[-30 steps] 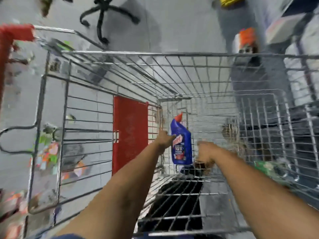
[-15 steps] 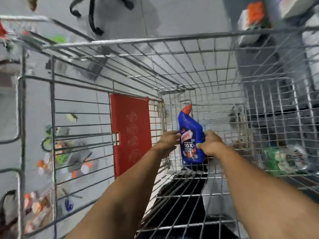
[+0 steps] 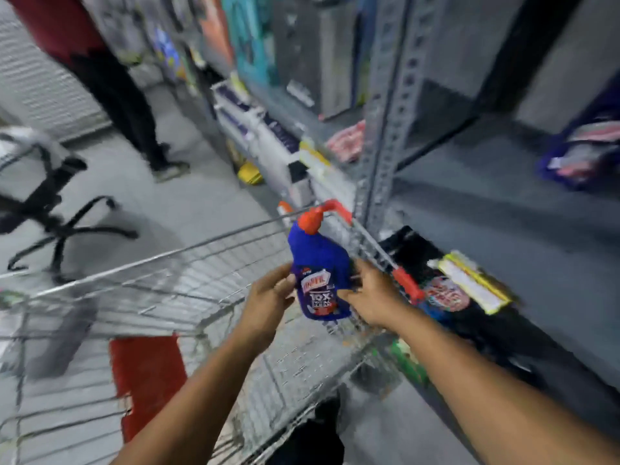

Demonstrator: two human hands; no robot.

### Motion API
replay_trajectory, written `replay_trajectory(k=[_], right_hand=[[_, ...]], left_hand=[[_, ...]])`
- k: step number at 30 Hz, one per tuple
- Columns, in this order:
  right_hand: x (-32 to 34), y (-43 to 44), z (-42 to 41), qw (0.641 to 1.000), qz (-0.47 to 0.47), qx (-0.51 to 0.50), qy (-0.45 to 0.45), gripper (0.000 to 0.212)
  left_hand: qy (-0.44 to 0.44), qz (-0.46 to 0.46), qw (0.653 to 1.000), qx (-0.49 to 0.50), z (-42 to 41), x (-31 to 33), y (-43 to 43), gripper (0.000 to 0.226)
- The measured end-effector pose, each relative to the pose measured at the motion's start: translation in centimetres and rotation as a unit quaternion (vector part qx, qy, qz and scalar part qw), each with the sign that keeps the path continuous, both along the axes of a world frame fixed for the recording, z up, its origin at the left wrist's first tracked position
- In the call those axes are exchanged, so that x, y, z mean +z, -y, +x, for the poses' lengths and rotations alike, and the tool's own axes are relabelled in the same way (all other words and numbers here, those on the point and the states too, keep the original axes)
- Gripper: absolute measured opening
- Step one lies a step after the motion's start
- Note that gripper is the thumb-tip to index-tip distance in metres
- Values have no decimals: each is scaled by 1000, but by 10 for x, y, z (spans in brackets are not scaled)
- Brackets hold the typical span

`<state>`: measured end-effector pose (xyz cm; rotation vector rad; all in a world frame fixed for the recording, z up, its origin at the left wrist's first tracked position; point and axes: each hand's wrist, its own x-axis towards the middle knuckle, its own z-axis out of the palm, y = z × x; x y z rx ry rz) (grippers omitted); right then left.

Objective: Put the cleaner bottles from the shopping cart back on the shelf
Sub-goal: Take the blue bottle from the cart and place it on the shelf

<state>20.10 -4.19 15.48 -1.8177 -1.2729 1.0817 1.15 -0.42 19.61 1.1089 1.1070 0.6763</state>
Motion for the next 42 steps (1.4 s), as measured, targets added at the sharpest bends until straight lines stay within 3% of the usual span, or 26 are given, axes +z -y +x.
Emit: replay_trajectory(k=[5,8,12,21,24,29,33,42], right_hand=[[78,71,66,961,190,-196,43,42],[106,113,99,922,232,-286,119,44],[110,150,136,899,211,-348,161,51],[97,167,153,871,181,-425,165,62],[89,173,147,876,153,-443,109,74],[86,158,136,887,119,-421,151,53],[90,127,138,888,104,-405,190,39],[75,100,134,835,101,-470,268,35]], left_hand=[[99,122,982,-101,99,70,23,42],[159,145,964,-154,160,94,48,44],[201,126,949,-208,216,102,77,47],[171,127,936,-282,264,82,70,56],[148,136,931,-304,264,74,66,60],[135,161,902,-377,261,58,53,69],[139,173,908,-356,260,54,28,73],[101,174,908,-369,269,44,0,69]])
